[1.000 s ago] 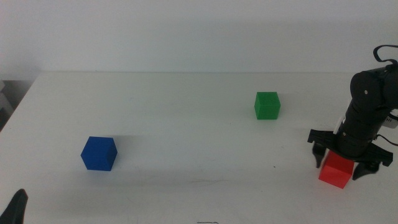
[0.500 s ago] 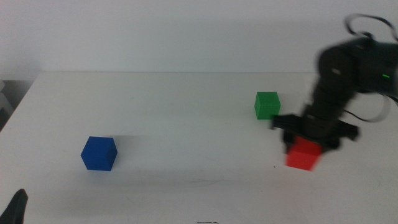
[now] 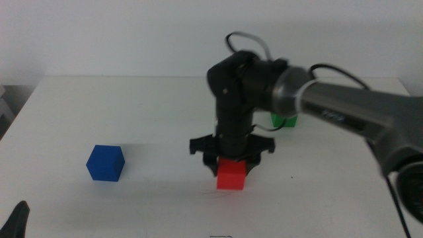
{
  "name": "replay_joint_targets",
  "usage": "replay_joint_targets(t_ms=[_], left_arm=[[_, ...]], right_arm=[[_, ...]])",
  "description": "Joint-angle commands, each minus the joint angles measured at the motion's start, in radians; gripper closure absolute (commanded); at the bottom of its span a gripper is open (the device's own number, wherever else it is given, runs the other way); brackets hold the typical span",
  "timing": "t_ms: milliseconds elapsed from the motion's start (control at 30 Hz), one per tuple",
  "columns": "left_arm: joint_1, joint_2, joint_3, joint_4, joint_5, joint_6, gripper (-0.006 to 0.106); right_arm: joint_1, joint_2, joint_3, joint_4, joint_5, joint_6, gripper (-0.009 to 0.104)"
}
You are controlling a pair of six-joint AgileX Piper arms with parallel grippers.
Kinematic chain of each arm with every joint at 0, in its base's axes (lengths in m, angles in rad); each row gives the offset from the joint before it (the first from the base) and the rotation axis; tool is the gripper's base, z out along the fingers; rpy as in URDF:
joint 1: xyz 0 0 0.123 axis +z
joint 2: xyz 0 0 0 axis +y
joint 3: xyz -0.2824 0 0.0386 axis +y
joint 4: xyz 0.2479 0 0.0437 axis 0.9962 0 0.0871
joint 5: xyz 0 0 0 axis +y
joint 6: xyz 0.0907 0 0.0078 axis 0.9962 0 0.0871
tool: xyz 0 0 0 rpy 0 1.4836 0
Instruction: Stack red cubes first, then green, then blue cubes in a specific spot.
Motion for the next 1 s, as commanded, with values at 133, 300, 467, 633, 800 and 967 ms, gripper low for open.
replay_joint_targets(t_ms=[133,300,467,633,800,967], left_arm=[[-0.004,-0.021,-0.002,-0.006,-0.079,-0.016,0.008],[-0.004,-0.021,-0.002,-0.006,-0.079,-0.016,0.008],[-0.004,-0.021,-0.002,-0.006,-0.079,-0.016,0.008],[-0.004,-0.021,-0.002,-0.006,-0.079,-0.016,0.008],[-0.004,-0.021,-0.002,-0.006,-0.079,-0.016,0.008],[-0.004,-0.021,-0.002,-0.006,-0.079,-0.016,0.008]], right_arm=[[0.006,-0.008,-0.048,0.01,-0.01,0.03,0.096],[0.007,0.003,-0.048,0.014,-0.031,0.025,0.096],[0.007,0.003,-0.048,0.004,-0.062,0.018,0.096],[0.007,0.01,-0.048,-0.014,-0.066,0.018,0.096],[0.007,0.03,-0.048,-0.016,-0.038,0.01,0.095],[0.007,0.031,-0.048,-0.009,-0.043,-0.021,0.081]])
